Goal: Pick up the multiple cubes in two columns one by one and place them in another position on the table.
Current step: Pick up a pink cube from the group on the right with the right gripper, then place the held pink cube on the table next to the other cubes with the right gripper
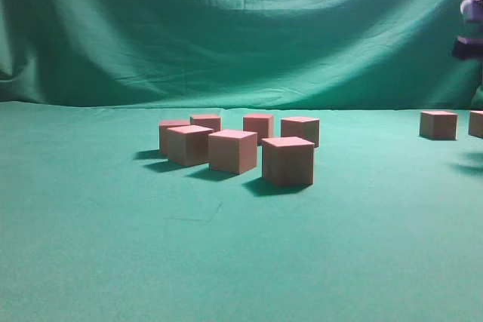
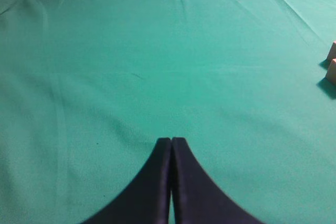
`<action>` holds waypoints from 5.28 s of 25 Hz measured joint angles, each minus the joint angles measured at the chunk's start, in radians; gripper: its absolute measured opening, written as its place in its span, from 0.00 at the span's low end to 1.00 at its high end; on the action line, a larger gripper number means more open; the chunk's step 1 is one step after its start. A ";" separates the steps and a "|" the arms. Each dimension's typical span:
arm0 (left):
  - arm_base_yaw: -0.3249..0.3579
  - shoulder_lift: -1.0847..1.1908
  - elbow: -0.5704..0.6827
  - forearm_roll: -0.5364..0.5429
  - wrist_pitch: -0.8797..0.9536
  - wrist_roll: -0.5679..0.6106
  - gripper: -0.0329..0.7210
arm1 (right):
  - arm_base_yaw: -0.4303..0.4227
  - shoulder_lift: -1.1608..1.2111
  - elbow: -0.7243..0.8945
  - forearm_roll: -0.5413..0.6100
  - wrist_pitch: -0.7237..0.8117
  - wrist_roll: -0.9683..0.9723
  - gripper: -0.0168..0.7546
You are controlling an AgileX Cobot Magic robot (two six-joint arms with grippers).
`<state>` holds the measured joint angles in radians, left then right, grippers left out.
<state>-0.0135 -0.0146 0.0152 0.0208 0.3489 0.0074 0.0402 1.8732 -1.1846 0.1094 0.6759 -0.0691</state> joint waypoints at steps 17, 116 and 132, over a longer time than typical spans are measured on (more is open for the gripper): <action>0.000 0.000 0.000 0.000 0.000 0.000 0.04 | 0.322 -0.442 -0.017 0.084 0.441 0.000 0.36; 0.000 0.000 0.000 0.000 0.000 0.000 0.04 | 1.007 -0.127 0.213 -0.566 0.057 0.654 0.72; 0.000 0.000 0.000 0.000 0.000 0.000 0.04 | 0.841 -0.411 -0.090 -0.494 0.529 0.599 0.72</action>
<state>-0.0135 -0.0146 0.0152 0.0208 0.3489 0.0074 0.8809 1.4621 -1.2750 -0.3850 1.2051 0.5299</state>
